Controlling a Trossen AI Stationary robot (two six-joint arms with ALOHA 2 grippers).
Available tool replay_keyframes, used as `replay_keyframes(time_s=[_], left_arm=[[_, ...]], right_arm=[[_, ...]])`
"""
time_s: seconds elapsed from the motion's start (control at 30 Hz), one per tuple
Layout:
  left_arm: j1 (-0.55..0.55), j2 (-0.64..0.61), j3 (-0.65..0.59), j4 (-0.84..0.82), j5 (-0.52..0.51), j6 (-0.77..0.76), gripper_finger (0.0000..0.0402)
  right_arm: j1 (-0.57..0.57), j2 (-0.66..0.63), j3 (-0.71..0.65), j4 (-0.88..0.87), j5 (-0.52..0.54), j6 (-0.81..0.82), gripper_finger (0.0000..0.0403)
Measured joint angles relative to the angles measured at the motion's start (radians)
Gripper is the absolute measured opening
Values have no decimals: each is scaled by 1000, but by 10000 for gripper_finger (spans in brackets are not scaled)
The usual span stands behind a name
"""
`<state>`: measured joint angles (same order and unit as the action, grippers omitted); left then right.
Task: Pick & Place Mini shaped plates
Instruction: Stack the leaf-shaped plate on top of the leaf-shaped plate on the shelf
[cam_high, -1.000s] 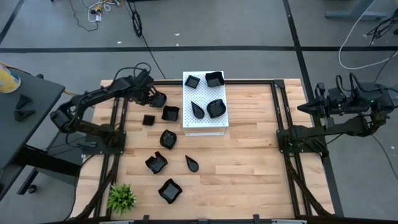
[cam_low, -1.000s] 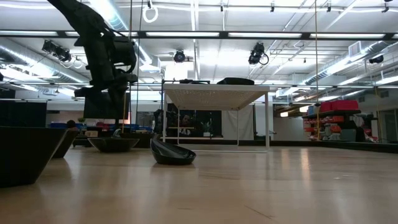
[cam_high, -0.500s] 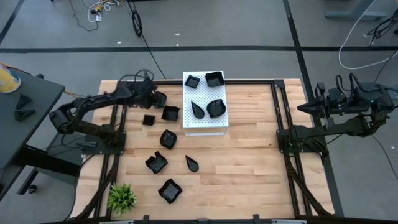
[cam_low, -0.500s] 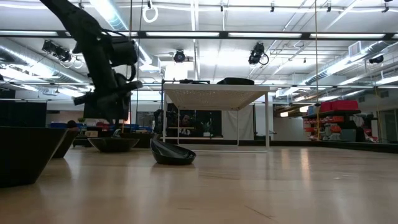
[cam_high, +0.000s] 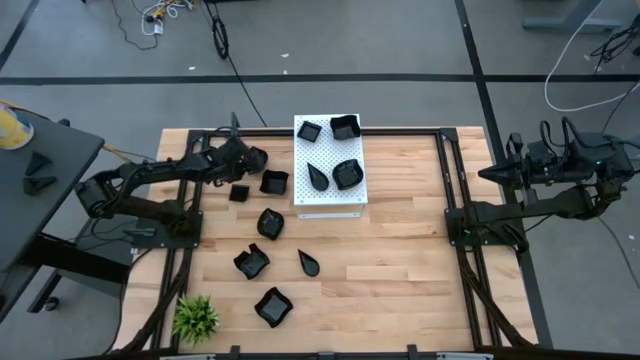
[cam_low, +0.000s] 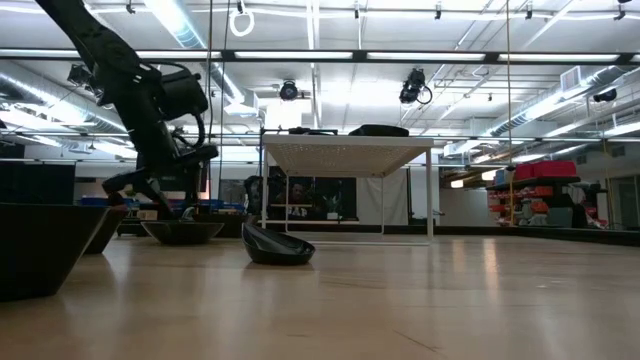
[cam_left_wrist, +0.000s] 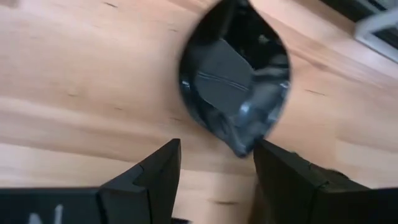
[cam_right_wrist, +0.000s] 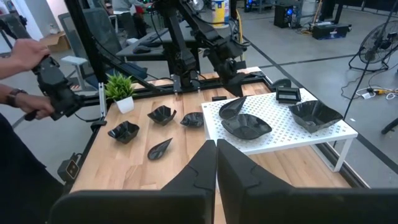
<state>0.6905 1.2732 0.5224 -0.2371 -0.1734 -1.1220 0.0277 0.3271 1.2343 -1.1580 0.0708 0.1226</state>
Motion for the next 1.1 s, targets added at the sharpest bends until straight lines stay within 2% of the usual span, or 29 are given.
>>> replay_keyframes(time_s=[0.43, 0.8, 1.1], left_arm=[[54, 2, -65, 120, 7, -27, 208], [59, 101, -73, 196, -3, -54, 208], [59, 119, -72, 212, -21, -66, 200]], right_arm=[[0, 0, 0, 0, 0, 0, 19], [0, 0, 0, 0, 0, 0, 19], [0, 0, 0, 0, 0, 0, 19]])
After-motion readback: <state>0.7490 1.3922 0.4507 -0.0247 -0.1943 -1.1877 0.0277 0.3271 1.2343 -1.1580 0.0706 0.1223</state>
